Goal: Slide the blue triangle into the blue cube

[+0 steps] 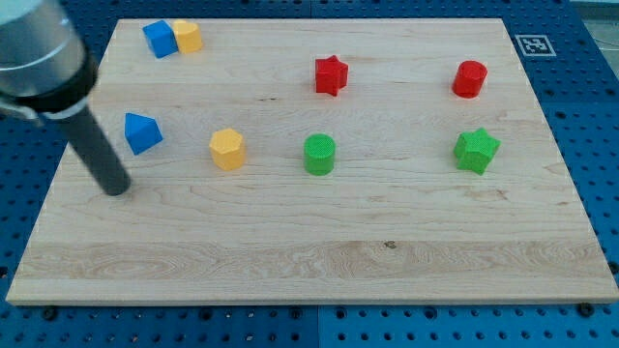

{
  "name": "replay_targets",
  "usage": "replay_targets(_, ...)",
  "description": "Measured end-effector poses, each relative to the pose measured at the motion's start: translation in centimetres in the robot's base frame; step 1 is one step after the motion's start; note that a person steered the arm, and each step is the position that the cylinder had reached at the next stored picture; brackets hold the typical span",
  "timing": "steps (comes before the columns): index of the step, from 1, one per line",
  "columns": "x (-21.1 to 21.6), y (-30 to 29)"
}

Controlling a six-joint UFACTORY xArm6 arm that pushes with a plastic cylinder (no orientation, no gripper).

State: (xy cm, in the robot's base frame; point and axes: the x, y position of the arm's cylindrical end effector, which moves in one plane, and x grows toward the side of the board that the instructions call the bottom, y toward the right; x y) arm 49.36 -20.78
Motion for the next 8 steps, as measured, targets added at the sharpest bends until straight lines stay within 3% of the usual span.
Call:
replay_targets(2,-7.9,-0.3)
replay_targets(4,-3.2,-0.7)
replay_targets(5,-4.0,-2.6)
replay_targets(7,-16.0,-2.7)
replay_targets(8,-16.3,-2.7)
